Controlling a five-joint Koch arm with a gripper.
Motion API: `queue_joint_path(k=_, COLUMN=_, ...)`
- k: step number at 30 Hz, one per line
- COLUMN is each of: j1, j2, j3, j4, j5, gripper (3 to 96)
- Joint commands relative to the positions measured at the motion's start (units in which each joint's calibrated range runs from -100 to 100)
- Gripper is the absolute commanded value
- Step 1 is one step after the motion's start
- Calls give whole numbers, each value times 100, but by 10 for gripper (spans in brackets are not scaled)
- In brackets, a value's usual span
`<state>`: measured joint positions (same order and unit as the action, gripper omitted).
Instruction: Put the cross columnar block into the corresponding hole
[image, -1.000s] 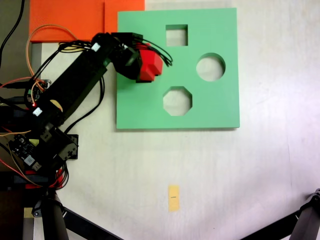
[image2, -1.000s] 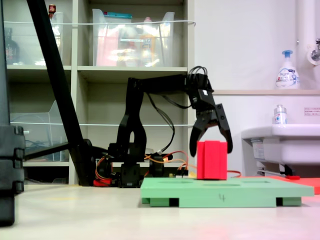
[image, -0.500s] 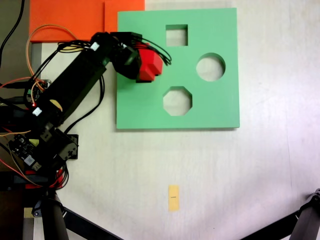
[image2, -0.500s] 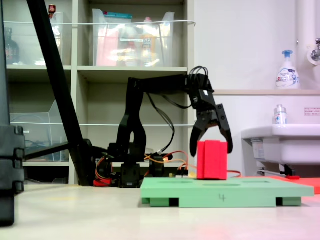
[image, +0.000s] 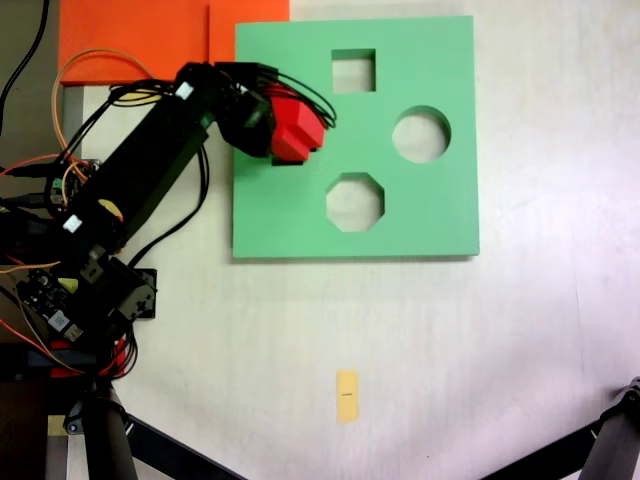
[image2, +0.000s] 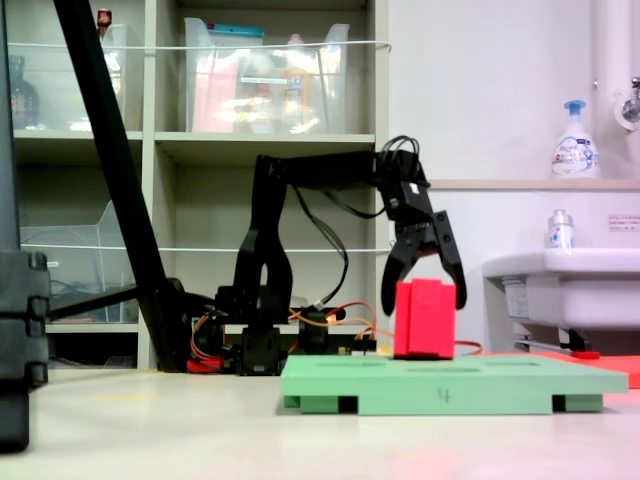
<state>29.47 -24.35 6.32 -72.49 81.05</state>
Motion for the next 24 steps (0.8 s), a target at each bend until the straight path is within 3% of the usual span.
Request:
queue_joint_path(k=1, j1=68, j2=-37, j3=16, j4=71, j5=117, gripper=342)
queue_joint_path(k=24, j1=107, j2=-693, j3=-64, j4=-180, j5=225, gripper=340)
